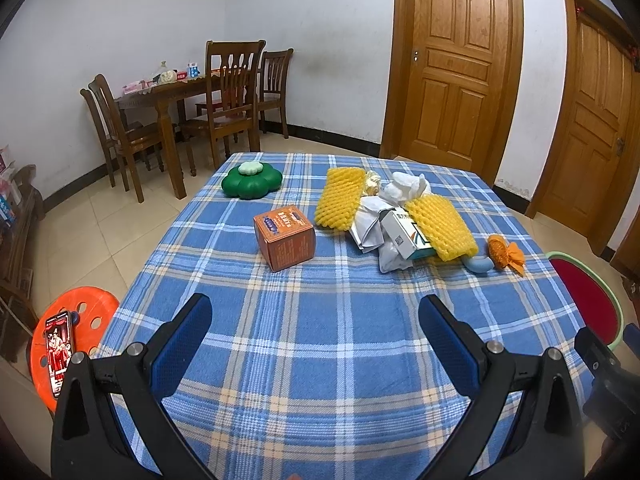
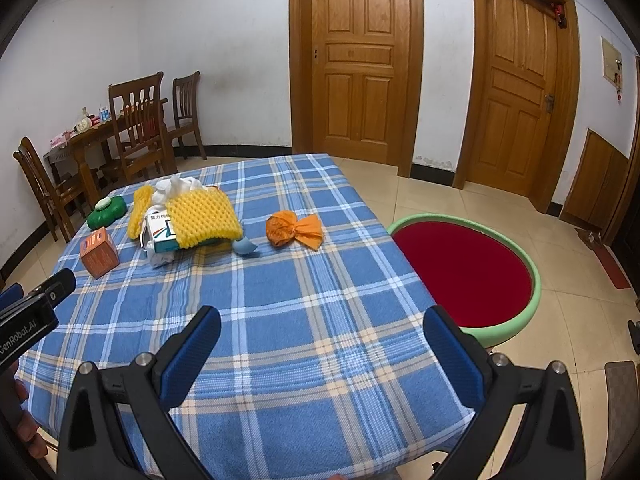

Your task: Collect trash

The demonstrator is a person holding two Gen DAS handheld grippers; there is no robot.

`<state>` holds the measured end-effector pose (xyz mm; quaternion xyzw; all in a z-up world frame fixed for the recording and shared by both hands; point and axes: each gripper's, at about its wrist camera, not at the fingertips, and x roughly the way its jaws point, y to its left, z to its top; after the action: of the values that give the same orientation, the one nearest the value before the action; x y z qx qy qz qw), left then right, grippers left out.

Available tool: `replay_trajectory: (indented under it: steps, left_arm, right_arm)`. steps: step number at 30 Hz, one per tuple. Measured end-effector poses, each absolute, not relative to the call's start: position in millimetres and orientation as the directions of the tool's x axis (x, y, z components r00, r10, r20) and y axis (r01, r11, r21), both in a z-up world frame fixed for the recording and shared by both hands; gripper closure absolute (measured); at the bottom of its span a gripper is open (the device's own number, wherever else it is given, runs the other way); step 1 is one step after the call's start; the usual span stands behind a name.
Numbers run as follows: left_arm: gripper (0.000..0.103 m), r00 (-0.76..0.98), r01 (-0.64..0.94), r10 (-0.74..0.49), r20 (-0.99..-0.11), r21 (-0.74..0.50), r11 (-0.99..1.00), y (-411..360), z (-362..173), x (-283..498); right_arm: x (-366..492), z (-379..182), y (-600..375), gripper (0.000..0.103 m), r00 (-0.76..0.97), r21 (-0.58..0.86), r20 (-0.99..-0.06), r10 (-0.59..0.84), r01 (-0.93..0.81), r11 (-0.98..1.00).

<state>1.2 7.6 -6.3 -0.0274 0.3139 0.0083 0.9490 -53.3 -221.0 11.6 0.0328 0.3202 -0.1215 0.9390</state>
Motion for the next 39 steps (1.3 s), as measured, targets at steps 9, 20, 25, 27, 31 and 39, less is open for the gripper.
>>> replay_trajectory:
  steps: [9,20,25,27,31,39]
  left_arm:
    - [0.001,0.798,-0.033,-0.001,-0.602,-0.045,0.998,9,-10,1]
    - [0.001,0.794,-0.035,0.002,-0.608,-0.043,0.998,7,-11,2]
    - [0.001,0.792,-0.034,0.002,-0.610,-0.040,0.999,7,-11,3]
    - [0.001,0.790,-0.033,0.003,-0.613,-0.037,0.999,8,-13,3]
    - [0.001,0.786,-0.030,0.003,-0.619,-0.032,0.999,9,-13,8]
    - [0.001,0.773,-0.047,0.036,-0.634,-0.002,0.999,16,-8,34]
  right_arm:
    - [-52,10,-221,0.000,0.764,-0.017,-0.611,-0.207,0.249,0.968]
    - [-53,6,-220,0.000,0.761,-0.017,-0.615,-0.207,0.249,0.968]
    - [-52,6,-221,0.000,0.759,-0.017,-0.618,-0.207,0.250,0.968]
    - [-52,5,-221,0.000,0.759,-0.017,-0.618,-0.206,0.249,0.968]
    - [-49,6,-222,0.000,0.759,-0.015,-0.619,-0.203,0.247,0.969]
    - [-42,0,-225,0.000,0.747,-0.005,-0.640,-0.184,0.235,0.972]
